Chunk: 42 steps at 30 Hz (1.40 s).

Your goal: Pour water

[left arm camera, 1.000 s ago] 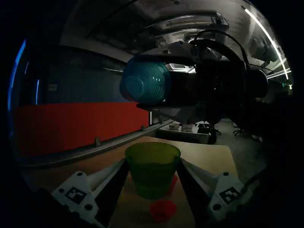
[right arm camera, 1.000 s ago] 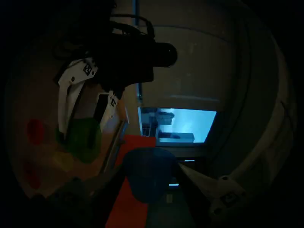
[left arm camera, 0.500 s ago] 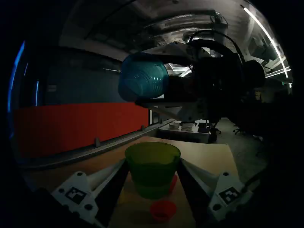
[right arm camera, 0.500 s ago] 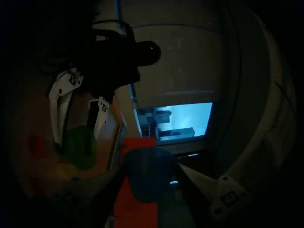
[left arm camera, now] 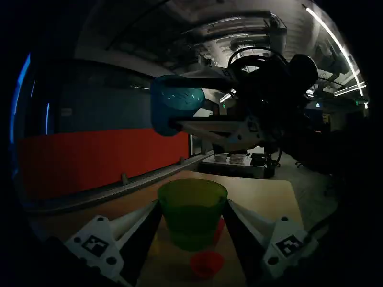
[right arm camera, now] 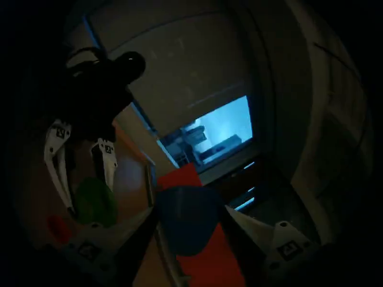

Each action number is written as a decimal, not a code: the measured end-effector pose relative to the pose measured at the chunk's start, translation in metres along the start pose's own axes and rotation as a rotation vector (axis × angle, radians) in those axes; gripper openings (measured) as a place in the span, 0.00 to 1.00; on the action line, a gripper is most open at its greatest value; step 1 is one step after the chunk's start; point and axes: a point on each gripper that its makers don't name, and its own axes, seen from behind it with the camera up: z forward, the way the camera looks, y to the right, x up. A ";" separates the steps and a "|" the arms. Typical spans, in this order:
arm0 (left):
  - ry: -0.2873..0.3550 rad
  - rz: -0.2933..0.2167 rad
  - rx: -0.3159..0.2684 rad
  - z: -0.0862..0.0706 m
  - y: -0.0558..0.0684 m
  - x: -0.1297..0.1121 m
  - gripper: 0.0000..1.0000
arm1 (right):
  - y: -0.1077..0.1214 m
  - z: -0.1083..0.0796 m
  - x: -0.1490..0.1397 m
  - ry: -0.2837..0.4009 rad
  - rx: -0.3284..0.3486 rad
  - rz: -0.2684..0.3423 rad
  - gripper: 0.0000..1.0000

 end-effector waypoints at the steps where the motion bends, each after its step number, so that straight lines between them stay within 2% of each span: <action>1: 0.001 -0.001 0.000 0.000 0.000 0.000 0.84 | -0.001 -0.001 -0.001 -0.002 -0.002 0.038 0.91; 8: 0.001 -0.001 0.005 -0.001 0.000 0.001 0.84 | -0.008 -0.005 -0.005 0.003 0.006 0.309 0.91; 13: 0.000 0.003 0.009 -0.002 -0.001 0.002 0.84 | -0.011 -0.008 0.000 0.014 0.027 0.474 0.91; 26: -0.001 0.006 0.017 -0.004 -0.003 0.005 0.84 | -0.016 -0.008 -0.007 -0.013 0.054 0.787 0.91; 32: -0.006 0.002 0.018 -0.003 -0.004 0.001 0.84 | -0.016 -0.008 -0.007 -0.017 0.063 0.902 0.91; 35: -0.009 0.005 0.020 -0.003 -0.005 0.001 0.84 | -0.020 -0.008 -0.007 -0.021 0.076 0.941 0.91; 42: -0.008 0.005 0.024 -0.002 -0.005 0.002 0.84 | -0.020 -0.009 -0.008 -0.024 0.080 0.988 0.91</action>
